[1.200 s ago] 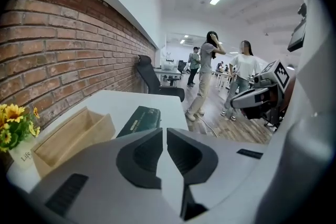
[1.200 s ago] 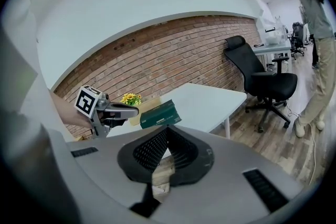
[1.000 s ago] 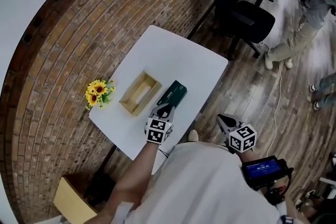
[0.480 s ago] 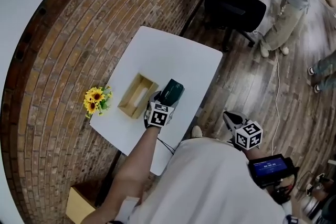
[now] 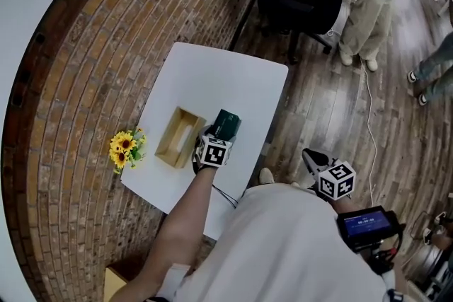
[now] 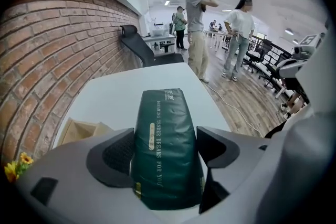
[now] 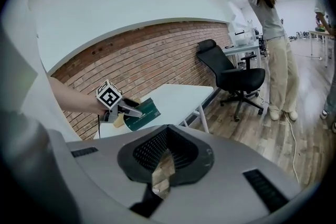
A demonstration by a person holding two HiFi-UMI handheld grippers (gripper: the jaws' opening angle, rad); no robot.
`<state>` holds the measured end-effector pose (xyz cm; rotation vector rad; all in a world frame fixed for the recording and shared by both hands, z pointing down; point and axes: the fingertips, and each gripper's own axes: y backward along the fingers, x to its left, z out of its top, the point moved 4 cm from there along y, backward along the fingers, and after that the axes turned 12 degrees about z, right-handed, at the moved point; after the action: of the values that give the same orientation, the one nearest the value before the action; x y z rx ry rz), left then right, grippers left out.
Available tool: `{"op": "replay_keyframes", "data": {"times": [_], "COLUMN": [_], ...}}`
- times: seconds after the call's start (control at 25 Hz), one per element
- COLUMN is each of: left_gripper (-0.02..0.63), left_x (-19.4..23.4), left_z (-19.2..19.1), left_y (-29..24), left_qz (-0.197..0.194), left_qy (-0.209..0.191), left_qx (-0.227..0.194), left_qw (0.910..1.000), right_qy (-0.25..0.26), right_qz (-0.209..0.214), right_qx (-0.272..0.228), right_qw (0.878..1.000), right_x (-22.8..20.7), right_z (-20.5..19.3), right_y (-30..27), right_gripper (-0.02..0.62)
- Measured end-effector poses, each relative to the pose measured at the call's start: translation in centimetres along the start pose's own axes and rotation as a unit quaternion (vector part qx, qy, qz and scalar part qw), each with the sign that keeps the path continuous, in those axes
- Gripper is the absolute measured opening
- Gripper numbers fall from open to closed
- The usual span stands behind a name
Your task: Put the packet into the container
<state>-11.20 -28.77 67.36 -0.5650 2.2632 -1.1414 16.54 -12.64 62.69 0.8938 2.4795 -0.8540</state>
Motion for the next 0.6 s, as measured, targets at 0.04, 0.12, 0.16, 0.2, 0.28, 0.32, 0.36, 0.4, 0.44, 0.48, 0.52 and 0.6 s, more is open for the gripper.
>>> {"op": "replay_keyframes", "data": {"times": [0.04, 0.12, 0.16, 0.2, 0.28, 0.32, 0.36, 0.4, 0.44, 0.48, 0.52, 0.6], "left_gripper": [0.383, 0.361, 0.354, 0.349, 0.337, 0.334, 0.331, 0.33, 0.33, 0.33, 0.33, 0.33], "left_x": [0.0, 0.0, -0.1, -0.1, -0.1, -0.1, -0.2, -0.2, -0.2, -0.2, -0.2, -0.2], "left_z": [0.0, 0.0, 0.0, 0.0, 0.0, -0.1, -0.2, -0.3, -0.5, -0.8, -1.0, -1.2], "left_y": [0.0, 0.0, 0.0, 0.0, 0.1, 0.2, 0.4, 0.6, 0.8, 0.9, 1.1, 1.5], "left_qz": [0.001, 0.0, -0.001, -0.002, -0.007, -0.01, -0.014, -0.017, -0.02, -0.022, -0.025, -0.029], "left_qy": [-0.001, 0.0, 0.0, 0.001, 0.001, 0.001, 0.002, 0.004, 0.008, 0.013, 0.018, 0.03], "left_qx": [0.003, 0.009, 0.012, 0.013, 0.012, 0.01, 0.009, 0.007, 0.006, 0.004, 0.002, -0.003], "left_qw": [1.0, 1.0, 0.9999, 0.9999, 0.9999, 0.9999, 0.9999, 0.9998, 0.9998, 0.9997, 0.9995, 0.9991], "right_qy": [-0.002, -0.005, -0.006, -0.007, -0.006, -0.005, -0.004, -0.002, -0.001, 0.0, 0.001, 0.002], "right_qz": [-0.003, -0.006, -0.007, -0.008, -0.006, -0.004, -0.001, 0.002, 0.005, 0.007, 0.01, 0.016], "right_qx": [-0.002, -0.004, -0.005, -0.005, -0.004, -0.004, -0.003, -0.002, -0.001, 0.0, 0.002, 0.007], "right_qw": [1.0, 1.0, 1.0, 1.0, 1.0, 1.0, 1.0, 1.0, 1.0, 1.0, 1.0, 1.0], "right_x": [0.0, -0.1, -0.2, -0.2, -0.1, 0.0, 0.2, 0.3, 0.4, 0.4, 0.4, 0.5], "right_z": [-0.1, -0.2, -0.2, -0.3, -0.3, -0.2, -0.2, -0.1, 0.0, 0.0, 0.0, 0.0], "right_y": [0.1, 0.2, 0.1, 0.1, -0.3, -0.5, -0.8, -1.0, -1.2, -1.4, -1.5, -1.8], "right_gripper": [0.006, 0.006, 0.006, 0.006, 0.006, 0.006, 0.006, 0.006, 0.006, 0.006, 0.006, 0.006]}}
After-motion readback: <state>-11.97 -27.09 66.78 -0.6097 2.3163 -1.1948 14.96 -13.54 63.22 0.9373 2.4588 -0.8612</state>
